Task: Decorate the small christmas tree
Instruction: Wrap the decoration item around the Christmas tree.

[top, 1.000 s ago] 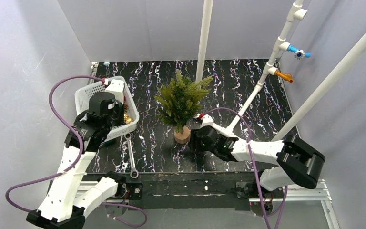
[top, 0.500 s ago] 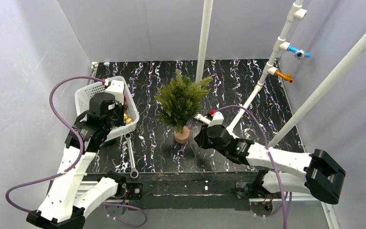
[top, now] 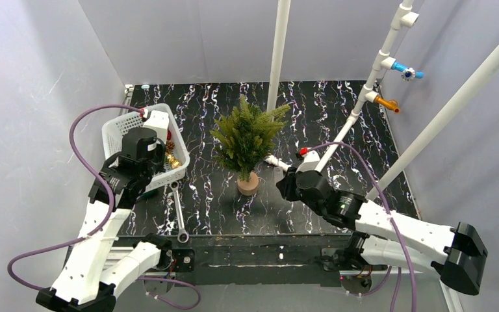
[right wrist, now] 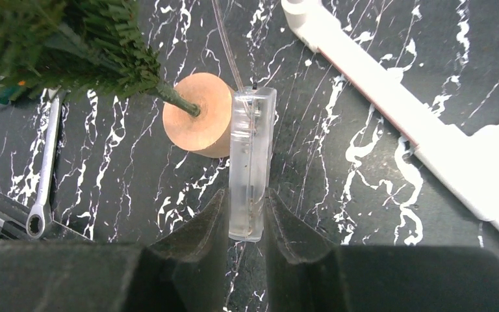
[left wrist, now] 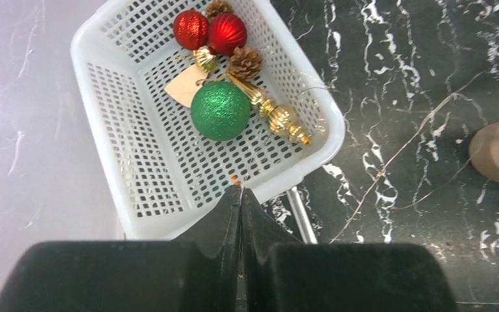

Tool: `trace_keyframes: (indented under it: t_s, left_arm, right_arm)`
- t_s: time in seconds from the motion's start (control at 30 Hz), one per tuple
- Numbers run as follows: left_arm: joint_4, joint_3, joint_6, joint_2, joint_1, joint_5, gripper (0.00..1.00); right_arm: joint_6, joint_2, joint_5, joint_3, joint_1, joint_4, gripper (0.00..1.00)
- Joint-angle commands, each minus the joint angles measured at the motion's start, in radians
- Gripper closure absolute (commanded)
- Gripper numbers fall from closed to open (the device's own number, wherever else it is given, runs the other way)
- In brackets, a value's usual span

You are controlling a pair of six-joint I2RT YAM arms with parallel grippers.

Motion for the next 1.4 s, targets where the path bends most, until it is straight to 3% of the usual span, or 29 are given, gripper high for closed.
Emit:
trace_keyframes:
  t_s: [0.0,0.23,0.77,1.37]
  left_arm:
    - [-0.03,-0.024,0.045,-0.021,-0.003,-0.1,1.0]
    - [-0.059,-0.04,0.068,-0.044,-0.003,-0.155,1.0]
    - [-0.105,-0.07,0.092,-0.069,-0.003,-0.223,1.0]
    - [-0.046,-0.041,0.076,-0.004,-0.004,-0.184,1.0]
  right_arm:
    - [-0.044,-0.079,0.072,0.069,0.003,-0.028,0.99]
    - [-0.071,-0.108,0.045,0.114,0.003,-0.043,0.99]
    - [-0.026,0.053,-0.108,0.13,0.003,-0.006,0.99]
    - [-0.058,-0.229,-0.011,0.187,0.003,-0.162,0.99]
